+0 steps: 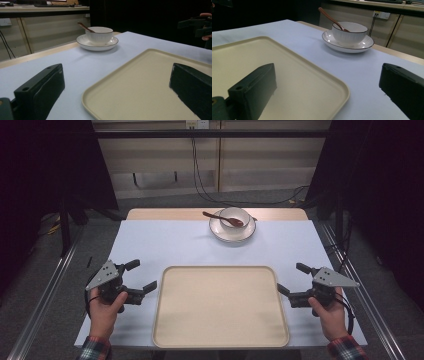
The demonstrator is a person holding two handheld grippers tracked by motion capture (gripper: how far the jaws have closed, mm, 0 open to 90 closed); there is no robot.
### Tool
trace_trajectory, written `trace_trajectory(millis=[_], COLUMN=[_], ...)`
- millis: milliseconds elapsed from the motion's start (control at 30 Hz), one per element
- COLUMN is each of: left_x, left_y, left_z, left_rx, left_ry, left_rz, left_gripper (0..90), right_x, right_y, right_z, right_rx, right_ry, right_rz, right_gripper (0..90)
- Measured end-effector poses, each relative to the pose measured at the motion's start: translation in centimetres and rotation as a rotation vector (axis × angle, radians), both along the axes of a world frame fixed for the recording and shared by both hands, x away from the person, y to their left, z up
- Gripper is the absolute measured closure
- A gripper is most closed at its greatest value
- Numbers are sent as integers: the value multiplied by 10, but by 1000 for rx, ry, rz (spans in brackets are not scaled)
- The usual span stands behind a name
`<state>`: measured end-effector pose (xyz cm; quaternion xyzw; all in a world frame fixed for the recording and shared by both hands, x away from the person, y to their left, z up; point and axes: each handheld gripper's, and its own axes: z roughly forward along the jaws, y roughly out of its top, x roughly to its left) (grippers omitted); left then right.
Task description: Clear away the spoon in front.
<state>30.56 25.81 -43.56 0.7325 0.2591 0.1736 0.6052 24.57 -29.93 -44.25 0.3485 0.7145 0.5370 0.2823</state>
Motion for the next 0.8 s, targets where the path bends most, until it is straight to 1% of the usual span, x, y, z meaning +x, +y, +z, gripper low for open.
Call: trace_trajectory(millis=[33, 67, 133, 167, 200, 233, 267, 300, 400, 433, 533, 567, 600, 633, 667, 700, 767, 800], left_x=[0, 1, 2, 4, 4, 6, 6, 9, 11, 15, 19, 24, 24, 26, 29, 33, 39, 42], left_y=[0, 0, -2, -3, -3, -6, -6, -8, -11, -14, -18, -23, -23, -27, -30, -33, -43, -46], left_z=[0, 0, -1, -1, -1, -1, -1, -1, -1, 0, 1, 2, 2, 3, 4, 5, 8, 9], left_rx=[0, 26, 31, 46, 46, 44, 44, 50, 45, 43, 42, 33, 33, 20, 24, 24, 13, 23], left_ry=[0, -4, 1, 0, 0, 17, 17, 26, 29, 30, 27, 37, 37, 46, 45, 44, 56, 50], left_rz=[0, 1, -3, -3, -3, 17, 17, 20, 26, 34, 35, 43, 43, 48, 47, 29, 50, 48], left_gripper=[0, 0, 0, 0, 0, 0, 0, 0, 0, 0, 0, 0, 0, 0, 0, 0, 0, 0], right_x=[0, 0, 0, 0, 0, 0, 0, 1, 1, 1, 3, 5, 5, 6, 7, 7, 10, 10], right_y=[0, 0, 0, 1, 1, 2, 2, 3, 6, 7, 8, 8, 8, 8, 7, 7, 8, 8], right_z=[0, 0, 0, -1, -1, -2, -2, -2, -4, -4, -6, -6, -6, -6, -6, -6, -6, -6], right_rx=[6, 6, 10, 2, 2, -4, -4, -6, -16, -15, -19, -12, -12, 4, 2, 2, 27, 27], right_ry=[2, 2, 8, 14, 14, 18, 18, 14, 15, 26, 31, 30, 30, 34, 32, 32, 42, 42], right_rz=[4, 4, 5, 5, 5, 8, 8, 14, 22, 25, 25, 22, 22, 17, 25, 25, 22, 22], right_gripper=[8, 8, 8, 8, 8, 8, 8, 8, 9, 9, 10, 10, 10, 11, 13, 13, 14, 14])
